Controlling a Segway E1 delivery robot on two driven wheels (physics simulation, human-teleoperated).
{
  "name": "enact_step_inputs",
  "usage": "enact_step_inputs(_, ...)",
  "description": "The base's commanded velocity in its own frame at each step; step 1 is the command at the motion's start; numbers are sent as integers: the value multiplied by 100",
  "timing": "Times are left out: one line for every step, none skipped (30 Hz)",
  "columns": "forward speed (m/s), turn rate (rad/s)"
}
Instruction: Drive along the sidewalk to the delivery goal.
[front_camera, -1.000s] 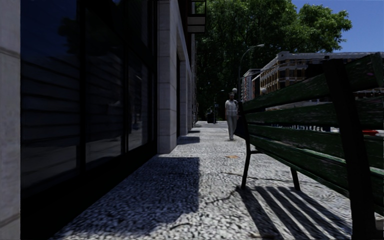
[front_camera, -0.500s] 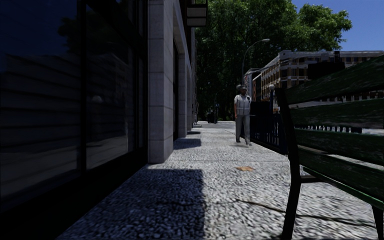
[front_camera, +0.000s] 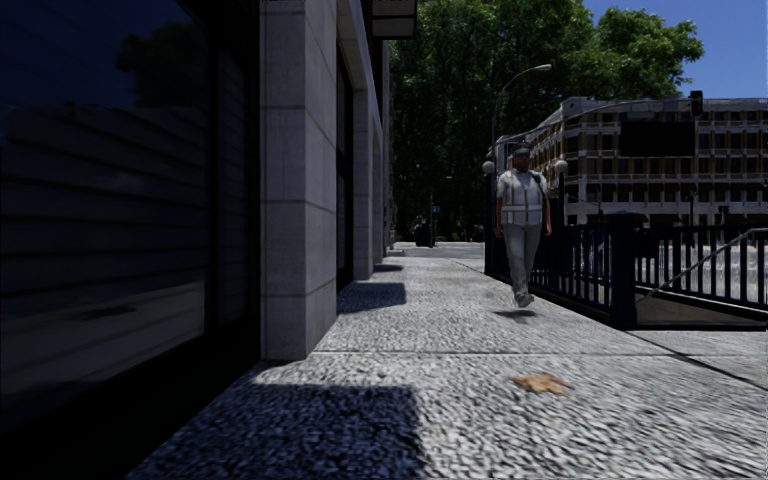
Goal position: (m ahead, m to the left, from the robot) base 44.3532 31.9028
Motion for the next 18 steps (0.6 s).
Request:
enact_step_inputs(200,-21)
enact_step_inputs(200,-24)
enact_step_inputs(200,-26)
enact_step_inputs(200,-27)
enact_step_inputs(200,-27)
enact_step_inputs(200,-27)
enact_step_inputs(200,-27)
enact_step_inputs(200,-27)
enact_step_inputs(200,-29)
enact_step_inputs(200,-31)
enact_step_inputs(200,-31)
enact_step_inputs(200,-32)
enact_step_inputs(200,-32)
enact_step_inputs(200,-32)
enact_step_inputs(200,-22)
enact_step_inputs(200,-22)
enact_step_inputs(200,0)
enact_step_inputs(200,0)
